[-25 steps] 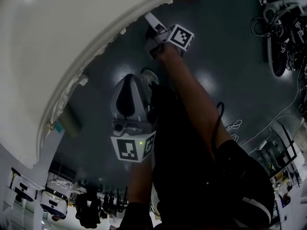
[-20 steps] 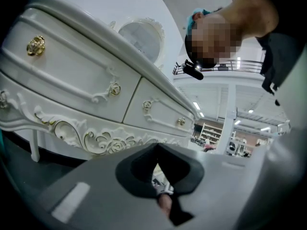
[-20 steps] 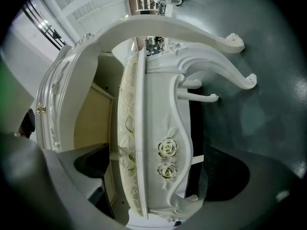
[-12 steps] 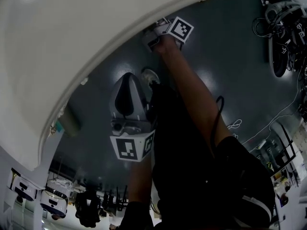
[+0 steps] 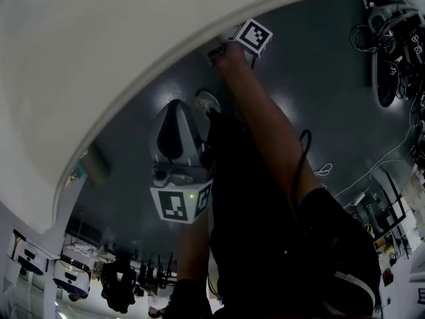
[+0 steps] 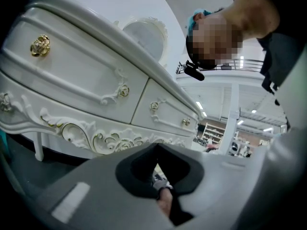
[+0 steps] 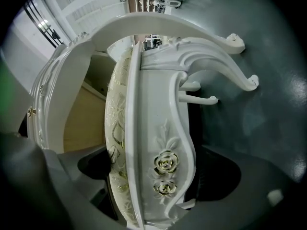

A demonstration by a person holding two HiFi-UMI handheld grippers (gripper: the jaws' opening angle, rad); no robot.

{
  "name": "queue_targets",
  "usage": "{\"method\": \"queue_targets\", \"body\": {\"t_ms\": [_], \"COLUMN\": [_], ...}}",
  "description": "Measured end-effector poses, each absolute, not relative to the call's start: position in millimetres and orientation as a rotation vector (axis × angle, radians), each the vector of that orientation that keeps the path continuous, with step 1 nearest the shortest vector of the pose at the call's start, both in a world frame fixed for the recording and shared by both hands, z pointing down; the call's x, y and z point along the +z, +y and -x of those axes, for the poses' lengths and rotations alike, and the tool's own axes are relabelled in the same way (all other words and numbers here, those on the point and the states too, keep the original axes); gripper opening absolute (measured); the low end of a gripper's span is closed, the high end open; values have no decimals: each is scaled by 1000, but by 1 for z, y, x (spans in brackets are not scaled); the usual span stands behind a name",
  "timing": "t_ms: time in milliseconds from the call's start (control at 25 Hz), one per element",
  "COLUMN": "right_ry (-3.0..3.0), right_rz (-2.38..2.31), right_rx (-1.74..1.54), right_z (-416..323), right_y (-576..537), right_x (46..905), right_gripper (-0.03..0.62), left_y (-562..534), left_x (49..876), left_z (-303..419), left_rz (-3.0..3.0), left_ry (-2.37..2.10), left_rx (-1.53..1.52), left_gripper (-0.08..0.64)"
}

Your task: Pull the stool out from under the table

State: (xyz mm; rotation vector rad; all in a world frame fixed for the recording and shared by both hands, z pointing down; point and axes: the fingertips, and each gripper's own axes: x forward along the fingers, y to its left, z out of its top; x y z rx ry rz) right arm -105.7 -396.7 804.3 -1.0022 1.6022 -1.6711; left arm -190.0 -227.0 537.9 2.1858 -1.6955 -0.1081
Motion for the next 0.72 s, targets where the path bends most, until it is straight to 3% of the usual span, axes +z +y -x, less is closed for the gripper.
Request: {"method": "queue_targets", "body": {"t_ms": [720], "right_ry": [1612], "right_rz": [974], "right_rx": [-1719], "right_z": [93], "right_y": [-372], "right_x": [806], "right_gripper": [508], "left_y": [-205], "left_x": [533], "left_z": [176], "left_rz": [-2150], "left_ry": [-1687], "left_rx": [-88], "left_gripper": [8]}}
